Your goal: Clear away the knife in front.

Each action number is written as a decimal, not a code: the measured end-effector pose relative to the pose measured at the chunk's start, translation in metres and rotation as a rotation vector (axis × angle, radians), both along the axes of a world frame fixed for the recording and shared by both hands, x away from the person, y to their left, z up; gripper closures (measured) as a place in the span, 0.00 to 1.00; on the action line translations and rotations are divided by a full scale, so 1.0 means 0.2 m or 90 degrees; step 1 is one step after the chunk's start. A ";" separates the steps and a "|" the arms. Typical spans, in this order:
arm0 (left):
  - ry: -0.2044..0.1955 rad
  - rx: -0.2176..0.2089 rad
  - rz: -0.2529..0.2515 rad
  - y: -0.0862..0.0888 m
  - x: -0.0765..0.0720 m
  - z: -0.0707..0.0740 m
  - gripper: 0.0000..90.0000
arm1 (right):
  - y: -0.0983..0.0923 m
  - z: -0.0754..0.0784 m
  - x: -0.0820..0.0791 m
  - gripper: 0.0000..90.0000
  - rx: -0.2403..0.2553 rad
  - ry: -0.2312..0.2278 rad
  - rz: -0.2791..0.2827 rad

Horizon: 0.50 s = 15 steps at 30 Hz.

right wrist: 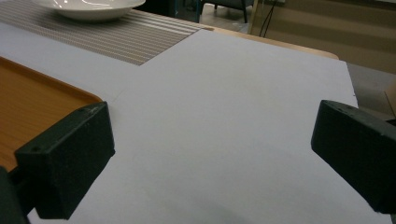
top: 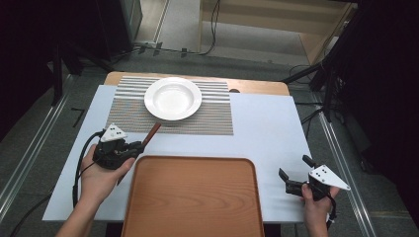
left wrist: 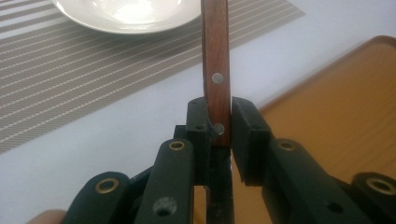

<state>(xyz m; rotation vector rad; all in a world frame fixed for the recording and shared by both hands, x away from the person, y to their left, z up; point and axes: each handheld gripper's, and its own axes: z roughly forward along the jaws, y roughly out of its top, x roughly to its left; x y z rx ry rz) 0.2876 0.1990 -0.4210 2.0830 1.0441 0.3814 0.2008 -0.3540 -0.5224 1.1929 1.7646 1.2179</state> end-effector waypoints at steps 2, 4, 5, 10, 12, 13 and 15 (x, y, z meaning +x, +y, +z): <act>-0.002 0.006 -0.004 -0.01 -0.02 0.00 0.85 | 0.00 0.00 0.00 0.00 0.000 0.000 0.000; -0.001 0.001 -0.006 -0.02 -0.05 -0.01 0.85 | 0.00 0.00 0.00 0.00 -0.001 -0.001 0.001; 0.001 0.000 -0.009 -0.02 -0.06 -0.02 0.85 | 0.00 0.00 0.00 0.00 -0.001 0.000 0.001; 0.008 -0.003 -0.019 -0.05 -0.12 -0.05 0.85 | 0.00 0.00 0.00 0.00 -0.001 0.000 0.002; 0.009 -0.003 -0.022 -0.06 -0.14 -0.06 0.85 | 0.00 0.00 0.00 0.00 -0.001 0.000 0.002; 0.010 -0.005 -0.024 -0.06 -0.15 -0.06 0.85 | 0.00 0.00 0.00 0.00 -0.001 0.000 0.002; 0.007 0.003 -0.025 -0.08 -0.17 -0.07 0.85 | 0.00 0.00 0.00 0.00 -0.001 0.000 0.002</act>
